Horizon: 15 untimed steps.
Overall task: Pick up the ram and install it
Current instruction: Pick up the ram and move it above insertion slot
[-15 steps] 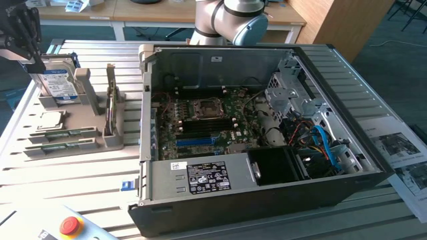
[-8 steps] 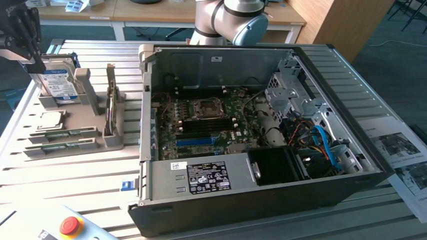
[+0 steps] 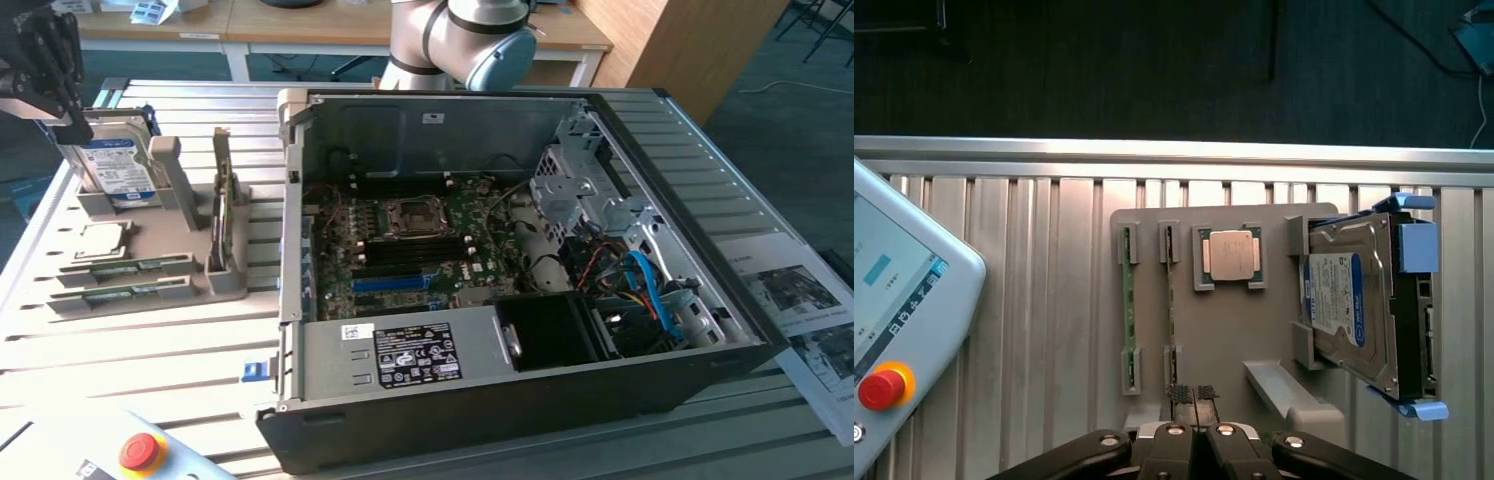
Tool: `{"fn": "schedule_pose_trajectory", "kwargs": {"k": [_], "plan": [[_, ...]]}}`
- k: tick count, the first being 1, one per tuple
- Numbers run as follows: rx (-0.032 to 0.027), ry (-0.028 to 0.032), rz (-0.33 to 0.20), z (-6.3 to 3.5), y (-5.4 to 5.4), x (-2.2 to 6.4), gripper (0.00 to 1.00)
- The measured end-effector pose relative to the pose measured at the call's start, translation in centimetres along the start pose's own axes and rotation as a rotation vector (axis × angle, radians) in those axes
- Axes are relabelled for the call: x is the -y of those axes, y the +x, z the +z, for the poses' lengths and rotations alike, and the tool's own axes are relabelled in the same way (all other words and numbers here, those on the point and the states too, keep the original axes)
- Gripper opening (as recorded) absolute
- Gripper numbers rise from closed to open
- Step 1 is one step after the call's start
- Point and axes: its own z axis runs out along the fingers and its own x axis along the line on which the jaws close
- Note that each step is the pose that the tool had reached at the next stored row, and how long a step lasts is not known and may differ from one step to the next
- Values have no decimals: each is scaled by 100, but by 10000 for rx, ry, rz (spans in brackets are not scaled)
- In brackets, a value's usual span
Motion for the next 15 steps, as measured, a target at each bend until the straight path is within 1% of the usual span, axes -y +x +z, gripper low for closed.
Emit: {"fn": "schedule_pose_trajectory", "kwargs": {"k": [7, 9, 10, 15], "plan": [[14, -5, -4, 0, 1, 0, 10], [55, -4, -32, 0, 2, 0, 10], [63, -5, -69, 0, 2, 0, 10], [59, -14, -170, 0, 2, 0, 10]]}}
